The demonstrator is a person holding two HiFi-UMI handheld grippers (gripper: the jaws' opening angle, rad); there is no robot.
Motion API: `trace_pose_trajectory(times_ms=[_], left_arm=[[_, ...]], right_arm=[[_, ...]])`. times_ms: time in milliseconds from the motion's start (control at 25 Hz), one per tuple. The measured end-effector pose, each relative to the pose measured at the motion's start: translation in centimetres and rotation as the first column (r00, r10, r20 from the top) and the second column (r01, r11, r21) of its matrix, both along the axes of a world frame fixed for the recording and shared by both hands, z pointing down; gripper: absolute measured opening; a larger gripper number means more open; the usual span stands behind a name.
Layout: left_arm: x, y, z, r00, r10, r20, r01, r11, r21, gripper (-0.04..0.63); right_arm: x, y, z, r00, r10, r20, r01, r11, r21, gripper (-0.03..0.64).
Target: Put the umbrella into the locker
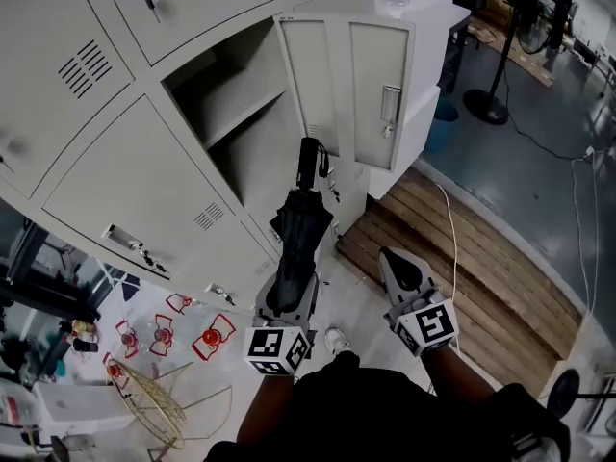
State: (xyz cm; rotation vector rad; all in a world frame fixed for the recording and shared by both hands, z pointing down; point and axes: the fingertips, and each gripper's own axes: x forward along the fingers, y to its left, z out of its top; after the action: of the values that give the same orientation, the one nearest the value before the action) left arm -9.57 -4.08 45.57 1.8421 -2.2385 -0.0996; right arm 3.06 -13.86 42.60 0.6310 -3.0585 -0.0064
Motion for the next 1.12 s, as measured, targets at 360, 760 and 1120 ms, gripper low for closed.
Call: trace_pose_trajectory(times_ms=[360,760,1120], left_arm=[[-5.4,-2.4,1.1,0.999,-0.042,-0.011,0.042,0.999,-0.029,0.216],[-9.2,-3.3,3.8,0.996,-0.091,-0.008,0.09,0.993,-0.078,0.215],[-11.9,-5.1,4.2,0.987,-0.155,0.051,0.16,0.98,-0.119,0.215]], right_arm=[[-7.7,-3.0,-0.5,0.998,-0.06,-0.014,0.06,0.998,0.014,0.0],[-13.6,-3.4,-1.2,0.985,-0.161,-0.066,0.166,0.983,0.082,0.0],[-17.6,-5.1,-0.8,0.964,-0.265,-0.024,0.266,0.959,0.097,0.0]])
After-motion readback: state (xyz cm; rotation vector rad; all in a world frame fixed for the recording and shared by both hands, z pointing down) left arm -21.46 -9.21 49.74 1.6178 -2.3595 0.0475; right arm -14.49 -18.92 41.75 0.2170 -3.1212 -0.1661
